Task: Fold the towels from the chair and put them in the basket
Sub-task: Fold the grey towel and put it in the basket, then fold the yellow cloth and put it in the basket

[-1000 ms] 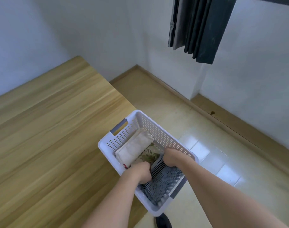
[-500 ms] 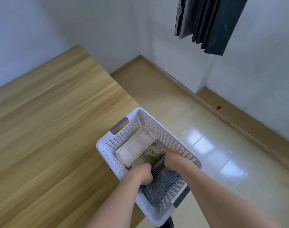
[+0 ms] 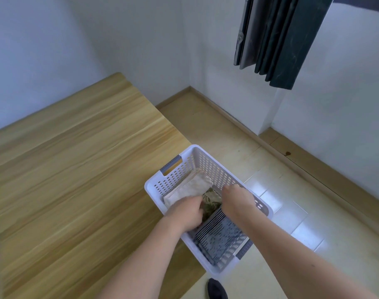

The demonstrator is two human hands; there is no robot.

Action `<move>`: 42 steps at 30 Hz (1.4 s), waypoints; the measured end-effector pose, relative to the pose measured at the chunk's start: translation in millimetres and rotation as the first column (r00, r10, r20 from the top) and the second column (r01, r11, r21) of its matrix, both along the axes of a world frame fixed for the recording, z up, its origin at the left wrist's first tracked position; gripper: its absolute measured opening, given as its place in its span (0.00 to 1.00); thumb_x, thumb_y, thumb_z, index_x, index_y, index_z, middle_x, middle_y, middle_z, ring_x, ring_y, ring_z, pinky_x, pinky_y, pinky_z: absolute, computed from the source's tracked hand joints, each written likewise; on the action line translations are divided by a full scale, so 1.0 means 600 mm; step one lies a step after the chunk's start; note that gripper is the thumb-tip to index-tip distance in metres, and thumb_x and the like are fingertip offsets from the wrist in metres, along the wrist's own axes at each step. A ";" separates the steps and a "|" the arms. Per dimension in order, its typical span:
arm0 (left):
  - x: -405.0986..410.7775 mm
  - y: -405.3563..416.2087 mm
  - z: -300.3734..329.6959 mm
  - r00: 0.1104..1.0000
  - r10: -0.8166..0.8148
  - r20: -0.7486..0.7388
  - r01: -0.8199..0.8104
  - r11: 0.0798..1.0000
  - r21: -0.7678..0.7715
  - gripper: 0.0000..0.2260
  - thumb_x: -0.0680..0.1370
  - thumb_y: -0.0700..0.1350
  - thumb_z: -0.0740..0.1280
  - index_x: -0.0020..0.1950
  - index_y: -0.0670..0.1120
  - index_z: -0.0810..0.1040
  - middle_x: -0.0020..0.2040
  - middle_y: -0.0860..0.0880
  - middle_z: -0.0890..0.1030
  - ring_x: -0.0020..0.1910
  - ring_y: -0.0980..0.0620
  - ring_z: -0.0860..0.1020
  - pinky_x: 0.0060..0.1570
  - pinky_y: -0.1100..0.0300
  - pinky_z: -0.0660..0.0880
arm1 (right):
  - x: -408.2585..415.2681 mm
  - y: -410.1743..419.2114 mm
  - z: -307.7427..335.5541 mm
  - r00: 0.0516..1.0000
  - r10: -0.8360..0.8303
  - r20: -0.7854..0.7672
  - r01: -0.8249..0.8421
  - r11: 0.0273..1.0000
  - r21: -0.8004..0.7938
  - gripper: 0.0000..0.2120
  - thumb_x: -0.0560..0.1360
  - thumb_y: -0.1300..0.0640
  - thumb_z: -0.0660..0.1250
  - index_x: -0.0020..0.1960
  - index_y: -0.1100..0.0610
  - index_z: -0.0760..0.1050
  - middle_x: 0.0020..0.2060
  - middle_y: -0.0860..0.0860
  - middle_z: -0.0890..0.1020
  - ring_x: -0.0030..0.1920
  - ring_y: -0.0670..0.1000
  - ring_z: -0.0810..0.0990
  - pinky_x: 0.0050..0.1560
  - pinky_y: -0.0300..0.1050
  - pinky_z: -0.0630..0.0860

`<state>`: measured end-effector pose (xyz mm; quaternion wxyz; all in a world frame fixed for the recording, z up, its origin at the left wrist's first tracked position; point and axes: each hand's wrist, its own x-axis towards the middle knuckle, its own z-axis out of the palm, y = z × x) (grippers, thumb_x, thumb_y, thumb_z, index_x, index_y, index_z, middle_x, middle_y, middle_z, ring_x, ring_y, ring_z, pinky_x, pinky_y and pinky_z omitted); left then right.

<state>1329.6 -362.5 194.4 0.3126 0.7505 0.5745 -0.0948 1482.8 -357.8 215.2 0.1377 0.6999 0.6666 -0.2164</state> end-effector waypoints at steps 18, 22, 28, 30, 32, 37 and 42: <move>-0.396 -0.178 0.165 0.998 -0.045 -0.040 0.060 0.828 0.558 0.19 0.82 0.50 0.56 0.71 0.44 0.65 0.68 0.45 0.72 0.67 0.45 0.70 0.65 0.55 0.65 | -0.357 -0.227 0.191 0.926 -0.108 -0.362 0.247 0.899 0.362 0.20 0.77 0.58 0.60 0.68 0.61 0.66 0.64 0.57 0.71 0.66 0.56 0.67 0.64 0.46 0.62; -0.448 -0.202 0.200 1.000 -0.019 0.012 0.009 0.828 0.560 0.20 0.82 0.49 0.56 0.72 0.43 0.64 0.69 0.44 0.70 0.67 0.44 0.69 0.63 0.51 0.68 | -0.400 -0.270 0.218 0.922 -0.102 -0.372 0.254 0.886 0.387 0.20 0.76 0.59 0.60 0.68 0.61 0.66 0.64 0.58 0.73 0.64 0.57 0.69 0.61 0.47 0.65; -0.544 -0.241 0.240 0.999 -0.029 0.044 -0.004 0.794 0.607 0.20 0.82 0.48 0.56 0.72 0.44 0.64 0.70 0.45 0.69 0.68 0.46 0.68 0.63 0.51 0.69 | -0.480 -0.320 0.247 0.919 -0.126 -0.375 0.283 0.870 0.403 0.24 0.76 0.61 0.59 0.71 0.61 0.63 0.67 0.57 0.71 0.67 0.57 0.68 0.61 0.48 0.67; -0.591 -0.252 0.256 0.998 -0.032 0.050 -0.006 0.786 0.618 0.20 0.82 0.49 0.56 0.73 0.44 0.64 0.71 0.45 0.69 0.68 0.45 0.68 0.63 0.50 0.69 | -0.526 -0.341 0.251 0.915 -0.139 -0.378 0.296 0.868 0.399 0.24 0.76 0.60 0.60 0.71 0.60 0.63 0.67 0.57 0.70 0.67 0.57 0.68 0.60 0.47 0.68; -0.644 -0.265 0.272 0.997 -0.031 0.065 -0.017 0.777 0.629 0.20 0.82 0.49 0.55 0.73 0.44 0.63 0.71 0.45 0.69 0.68 0.45 0.68 0.63 0.50 0.69 | -0.579 -0.360 0.256 0.911 -0.153 -0.382 0.316 0.855 0.412 0.24 0.76 0.59 0.60 0.72 0.60 0.62 0.68 0.56 0.70 0.67 0.56 0.68 0.61 0.47 0.68; -0.790 -0.307 0.297 0.995 -0.081 0.055 0.027 0.767 0.641 0.20 0.82 0.48 0.56 0.72 0.43 0.64 0.70 0.44 0.69 0.67 0.45 0.68 0.63 0.50 0.69 | -0.735 -0.411 0.276 0.902 -0.155 -0.403 0.337 0.836 0.434 0.26 0.76 0.58 0.60 0.73 0.59 0.61 0.68 0.56 0.69 0.66 0.57 0.70 0.60 0.46 0.68; -0.907 -0.334 0.305 0.997 -0.047 0.060 -0.001 0.781 0.624 0.20 0.82 0.48 0.55 0.73 0.43 0.64 0.71 0.45 0.69 0.68 0.45 0.68 0.63 0.51 0.69 | -0.833 -0.448 0.294 0.907 -0.141 -0.396 0.327 0.829 0.454 0.26 0.76 0.59 0.60 0.73 0.60 0.61 0.68 0.56 0.69 0.67 0.57 0.68 0.60 0.46 0.67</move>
